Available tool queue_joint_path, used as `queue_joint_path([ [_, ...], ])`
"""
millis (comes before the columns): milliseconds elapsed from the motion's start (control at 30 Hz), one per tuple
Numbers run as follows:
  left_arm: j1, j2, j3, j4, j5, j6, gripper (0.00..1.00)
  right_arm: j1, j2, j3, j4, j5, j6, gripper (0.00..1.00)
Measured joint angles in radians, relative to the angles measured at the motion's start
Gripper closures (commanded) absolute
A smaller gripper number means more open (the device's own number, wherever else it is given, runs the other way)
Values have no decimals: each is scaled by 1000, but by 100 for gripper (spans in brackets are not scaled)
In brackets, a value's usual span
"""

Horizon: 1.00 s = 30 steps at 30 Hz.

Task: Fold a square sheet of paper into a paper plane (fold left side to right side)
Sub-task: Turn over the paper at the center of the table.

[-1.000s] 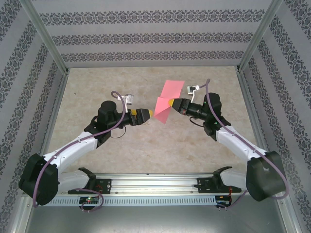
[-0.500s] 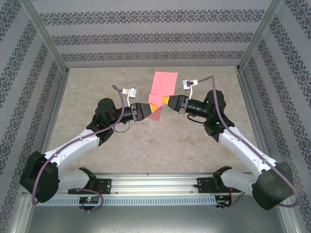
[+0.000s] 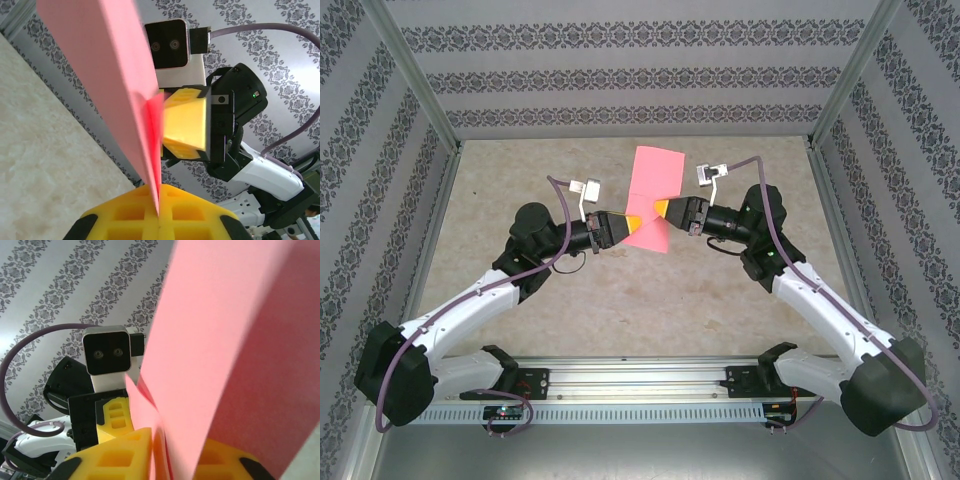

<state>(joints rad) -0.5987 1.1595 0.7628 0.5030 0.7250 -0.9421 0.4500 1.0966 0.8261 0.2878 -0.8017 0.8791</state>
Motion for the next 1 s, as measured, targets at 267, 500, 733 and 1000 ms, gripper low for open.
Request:
queue_joint_path([
  [267, -33, -21, 45, -323, -124, 180, 99, -64, -98, 8, -266, 121, -141, 39],
  [500, -199, -9, 203, -812, -542, 408, 100, -135, -209, 14, -664, 465, -302, 9],
  [733, -385, 227, 459, -1280, -1052, 413, 100, -251, -290, -73, -827, 631, -305, 2],
  [1000, -482, 691, 822, -1765, -1337, 244, 90, -289, -299, -116, -906, 671, -301, 2],
])
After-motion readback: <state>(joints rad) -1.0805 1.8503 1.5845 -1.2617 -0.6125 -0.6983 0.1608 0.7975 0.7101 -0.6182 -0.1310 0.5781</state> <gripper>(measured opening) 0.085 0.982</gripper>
